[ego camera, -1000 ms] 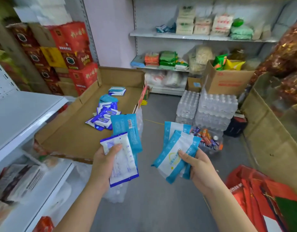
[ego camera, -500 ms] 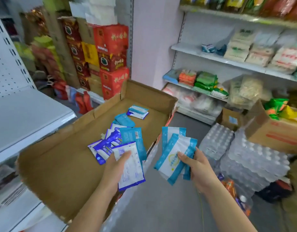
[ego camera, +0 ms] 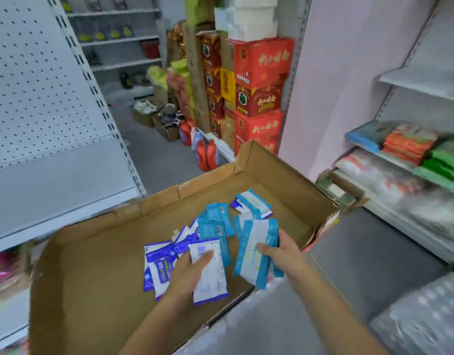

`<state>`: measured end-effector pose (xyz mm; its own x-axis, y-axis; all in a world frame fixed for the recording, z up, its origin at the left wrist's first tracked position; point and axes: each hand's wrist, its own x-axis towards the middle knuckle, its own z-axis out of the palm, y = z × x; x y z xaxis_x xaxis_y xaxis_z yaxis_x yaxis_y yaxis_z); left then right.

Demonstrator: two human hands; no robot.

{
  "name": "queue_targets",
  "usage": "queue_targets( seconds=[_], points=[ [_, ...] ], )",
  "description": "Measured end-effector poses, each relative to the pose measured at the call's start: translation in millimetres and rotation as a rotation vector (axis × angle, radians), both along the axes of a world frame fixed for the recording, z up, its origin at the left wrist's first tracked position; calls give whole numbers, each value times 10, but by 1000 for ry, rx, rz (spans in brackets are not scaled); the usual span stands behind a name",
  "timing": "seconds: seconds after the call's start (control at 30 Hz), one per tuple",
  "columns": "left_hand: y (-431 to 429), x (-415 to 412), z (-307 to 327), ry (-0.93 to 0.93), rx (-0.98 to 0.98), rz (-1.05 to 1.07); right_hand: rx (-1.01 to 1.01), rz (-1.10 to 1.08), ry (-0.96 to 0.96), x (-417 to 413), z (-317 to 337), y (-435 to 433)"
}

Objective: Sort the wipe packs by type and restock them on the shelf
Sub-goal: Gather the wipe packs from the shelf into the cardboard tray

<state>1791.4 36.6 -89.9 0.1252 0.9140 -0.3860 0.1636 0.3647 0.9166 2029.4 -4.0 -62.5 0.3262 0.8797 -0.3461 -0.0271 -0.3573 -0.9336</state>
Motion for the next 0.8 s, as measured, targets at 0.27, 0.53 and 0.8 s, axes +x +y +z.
queue_targets(
  seconds=[0.27, 0.53, 0.8],
  points=[
    [205, 377, -266, 122, -2, -1, -138, 287, -66, 453, -383, 714],
    [195, -105, 46, 188, 122, 290, 48, 375, -211, 199, -36, 1029],
    [-377, -1157, 756, 65, 343, 514, 256, 700, 169, -1357, 638, 801]
  ],
)
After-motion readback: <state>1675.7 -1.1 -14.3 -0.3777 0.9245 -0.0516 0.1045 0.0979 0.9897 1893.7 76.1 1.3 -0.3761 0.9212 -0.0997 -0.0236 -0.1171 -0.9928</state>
